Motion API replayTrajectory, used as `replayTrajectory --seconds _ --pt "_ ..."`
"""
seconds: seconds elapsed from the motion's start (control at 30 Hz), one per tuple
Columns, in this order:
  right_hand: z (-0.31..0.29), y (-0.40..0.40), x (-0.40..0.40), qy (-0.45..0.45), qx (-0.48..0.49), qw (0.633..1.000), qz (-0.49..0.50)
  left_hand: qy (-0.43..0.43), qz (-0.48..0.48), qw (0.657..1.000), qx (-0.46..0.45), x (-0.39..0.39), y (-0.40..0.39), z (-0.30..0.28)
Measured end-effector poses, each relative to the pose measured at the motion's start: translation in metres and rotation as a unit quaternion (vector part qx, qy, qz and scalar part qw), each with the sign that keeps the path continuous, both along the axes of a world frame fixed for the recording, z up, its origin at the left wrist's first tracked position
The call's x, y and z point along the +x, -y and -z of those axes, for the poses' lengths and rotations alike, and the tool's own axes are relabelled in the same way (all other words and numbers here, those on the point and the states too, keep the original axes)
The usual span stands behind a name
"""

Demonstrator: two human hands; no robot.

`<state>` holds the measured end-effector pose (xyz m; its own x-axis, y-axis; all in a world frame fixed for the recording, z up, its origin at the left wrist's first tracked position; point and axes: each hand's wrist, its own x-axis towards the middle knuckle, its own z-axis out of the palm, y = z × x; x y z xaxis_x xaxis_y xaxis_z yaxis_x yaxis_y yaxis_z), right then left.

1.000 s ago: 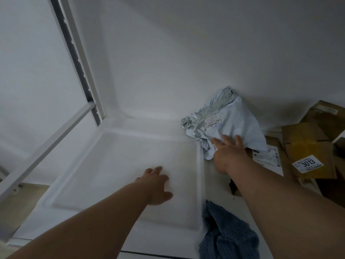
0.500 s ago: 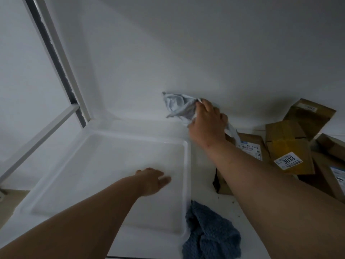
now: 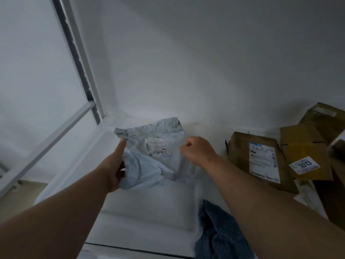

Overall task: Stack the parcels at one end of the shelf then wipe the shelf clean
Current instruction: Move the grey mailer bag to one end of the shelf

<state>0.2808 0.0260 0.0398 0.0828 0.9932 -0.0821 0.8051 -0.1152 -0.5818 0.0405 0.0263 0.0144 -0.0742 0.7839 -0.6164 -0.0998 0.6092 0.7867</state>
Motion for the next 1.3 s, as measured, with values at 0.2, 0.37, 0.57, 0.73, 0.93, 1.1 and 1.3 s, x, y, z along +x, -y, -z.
replayTrajectory --seconds 0.2,0.37,0.57,0.73,0.93,1.1,1.3 --pt "0.028 0.0 -0.002 0.065 -0.173 0.982 0.043 -0.097 0.121 0.987 0.049 0.0 0.009 0.009" --pt "0.034 0.001 -0.006 -0.032 -0.158 0.985 0.062 -0.035 0.084 0.991 0.099 -0.009 0.004 0.013" --pt "0.03 -0.003 -0.002 -0.178 -0.114 0.966 0.147 0.106 0.061 0.987 0.107 -0.016 0.0 0.001" --pt "0.027 -0.008 -0.009 -0.386 -0.106 0.897 0.187 0.132 0.113 0.977 0.12 -0.03 -0.003 -0.015" --pt "0.02 -0.014 -0.017 -0.438 -0.085 0.87 0.21 0.103 0.091 0.982 0.131 -0.052 -0.005 -0.014" --pt "0.018 -0.015 -0.03 -0.325 -0.019 0.929 0.175 0.044 0.022 0.991 0.123 -0.066 -0.006 -0.008" --pt "0.02 -0.009 -0.054 -0.206 -0.061 0.972 0.091 -0.272 0.018 0.95 0.151 -0.094 -0.007 0.0"
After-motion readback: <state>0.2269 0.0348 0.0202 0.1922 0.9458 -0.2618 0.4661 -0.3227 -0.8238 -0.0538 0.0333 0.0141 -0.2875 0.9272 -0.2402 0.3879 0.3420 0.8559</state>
